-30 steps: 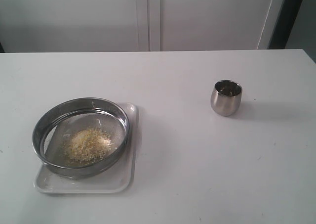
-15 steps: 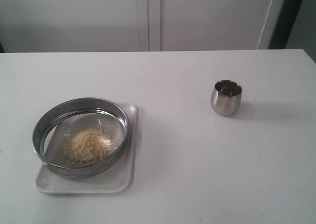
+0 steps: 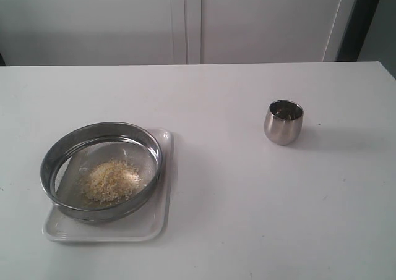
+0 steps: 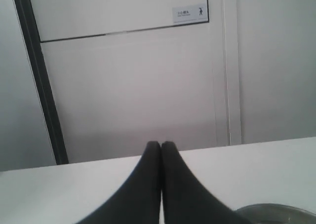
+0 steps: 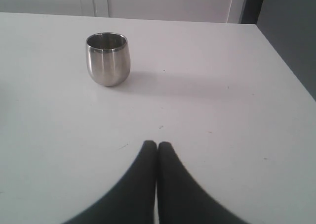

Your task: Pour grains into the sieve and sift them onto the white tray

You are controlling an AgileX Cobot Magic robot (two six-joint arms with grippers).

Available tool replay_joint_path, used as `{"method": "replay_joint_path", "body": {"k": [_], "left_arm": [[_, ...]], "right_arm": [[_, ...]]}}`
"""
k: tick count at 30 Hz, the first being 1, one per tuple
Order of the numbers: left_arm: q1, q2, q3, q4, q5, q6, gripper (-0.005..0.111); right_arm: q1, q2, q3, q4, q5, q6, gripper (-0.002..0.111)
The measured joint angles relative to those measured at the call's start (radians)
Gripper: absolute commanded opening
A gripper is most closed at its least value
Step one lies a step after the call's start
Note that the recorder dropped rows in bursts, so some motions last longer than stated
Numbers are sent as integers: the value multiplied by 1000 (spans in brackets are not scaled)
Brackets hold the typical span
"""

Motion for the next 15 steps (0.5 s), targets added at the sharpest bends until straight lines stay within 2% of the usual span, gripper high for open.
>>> {"method": "replay_joint_path", "body": {"k": [4, 10, 15], "left_arm": [[0, 24, -40, 0, -14, 0, 0], [0, 132, -167, 0, 77, 0, 0], [0, 237, -310, 0, 230, 0, 0]], "right_arm": [[0, 0, 0, 0, 0, 0, 0], [0, 0, 0, 0, 0, 0, 0], [0, 0, 0, 0, 0, 0, 0]]}}
